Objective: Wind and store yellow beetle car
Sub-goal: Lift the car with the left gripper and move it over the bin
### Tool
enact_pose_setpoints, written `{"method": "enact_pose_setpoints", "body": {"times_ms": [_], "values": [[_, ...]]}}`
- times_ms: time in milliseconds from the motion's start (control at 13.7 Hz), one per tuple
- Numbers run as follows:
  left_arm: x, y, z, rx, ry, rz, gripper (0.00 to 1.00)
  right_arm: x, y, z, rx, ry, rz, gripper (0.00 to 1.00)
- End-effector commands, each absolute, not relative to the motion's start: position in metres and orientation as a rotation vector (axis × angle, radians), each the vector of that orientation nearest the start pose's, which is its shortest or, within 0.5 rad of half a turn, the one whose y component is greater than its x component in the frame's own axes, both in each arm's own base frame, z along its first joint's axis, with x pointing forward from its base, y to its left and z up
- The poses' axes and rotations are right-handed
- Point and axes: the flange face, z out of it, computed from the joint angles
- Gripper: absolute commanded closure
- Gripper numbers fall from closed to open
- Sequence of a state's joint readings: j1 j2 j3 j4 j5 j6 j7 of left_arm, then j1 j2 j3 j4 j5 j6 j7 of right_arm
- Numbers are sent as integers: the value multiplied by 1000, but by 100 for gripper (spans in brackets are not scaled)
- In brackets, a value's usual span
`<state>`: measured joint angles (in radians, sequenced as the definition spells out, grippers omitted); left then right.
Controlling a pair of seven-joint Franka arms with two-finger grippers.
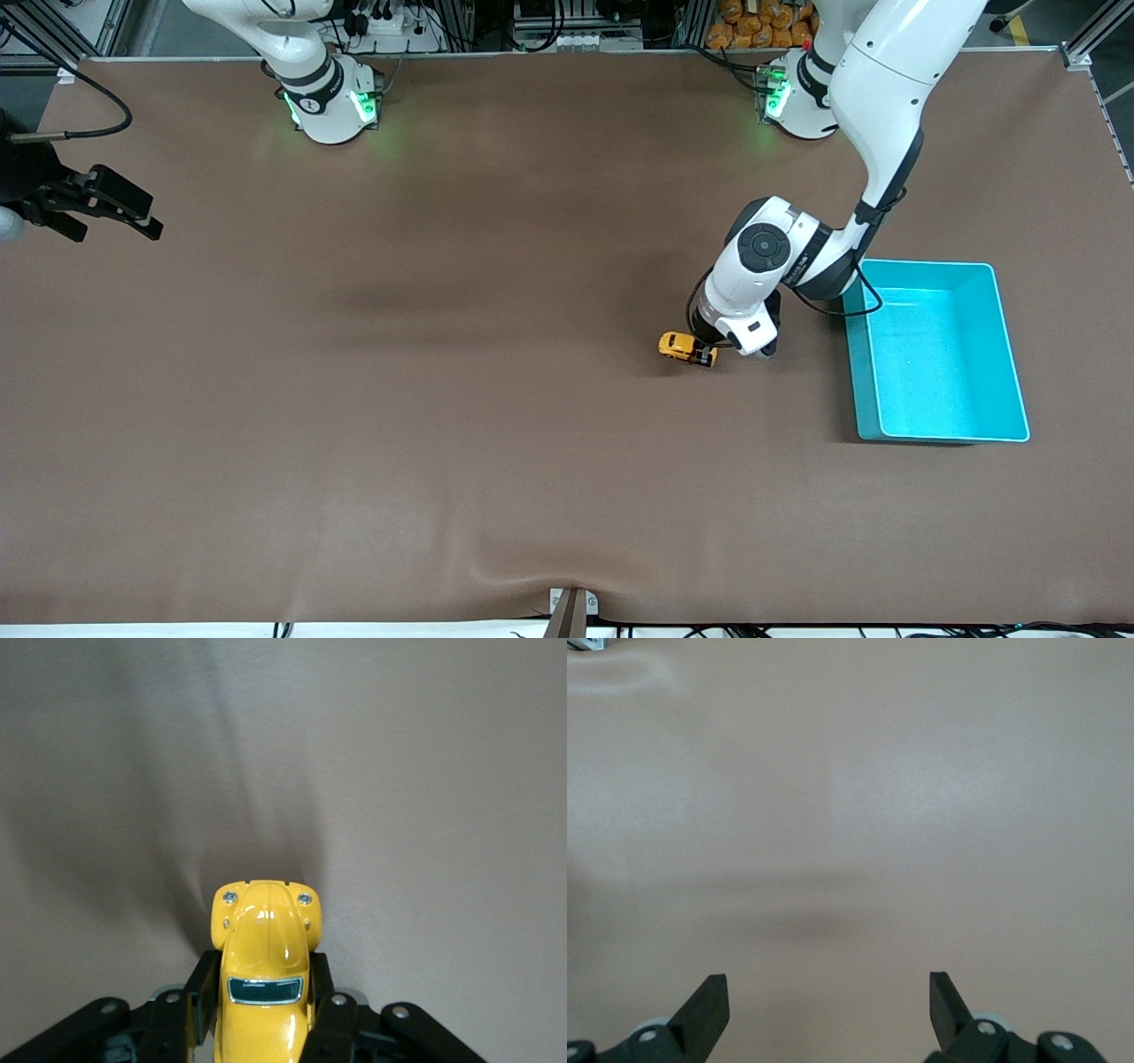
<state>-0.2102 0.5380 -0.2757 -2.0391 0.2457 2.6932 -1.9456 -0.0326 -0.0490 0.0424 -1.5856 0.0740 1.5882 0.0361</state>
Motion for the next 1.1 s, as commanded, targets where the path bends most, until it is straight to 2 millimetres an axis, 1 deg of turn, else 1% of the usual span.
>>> {"method": "enact_pose_setpoints", "body": {"times_ms": [0,146,220,366,512,659,732,805,1024], "values": [[547,-282,249,-2708,-1856,-173,100,536,12,653,-3066,75,-72,0],[565,-264,292,-2737,-1730,-227,100,536,12,653,-3064,70,-69,0],[574,-260,313,-2746,-1665,-240,100,536,12,653,-3066,70,-69,0],[592,-240,355,-2773,-1543,-250,100,536,12,653,-3064,74,-69,0],[606,-210,385,-2814,-1430,-226,100,537,8,651,-3064,84,-65,0],[618,-166,401,-2872,-1268,-185,100,536,8,651,-3065,84,-58,0],[623,-143,401,-2899,-1178,-165,100,535,8,651,-3065,86,-53,0],[628,-115,401,-2930,-1089,-154,100,535,8,651,-3065,88,-53,0],[637,-34,388,-3036,-761,-94,100,536,8,650,-3065,88,-51,0]]}}
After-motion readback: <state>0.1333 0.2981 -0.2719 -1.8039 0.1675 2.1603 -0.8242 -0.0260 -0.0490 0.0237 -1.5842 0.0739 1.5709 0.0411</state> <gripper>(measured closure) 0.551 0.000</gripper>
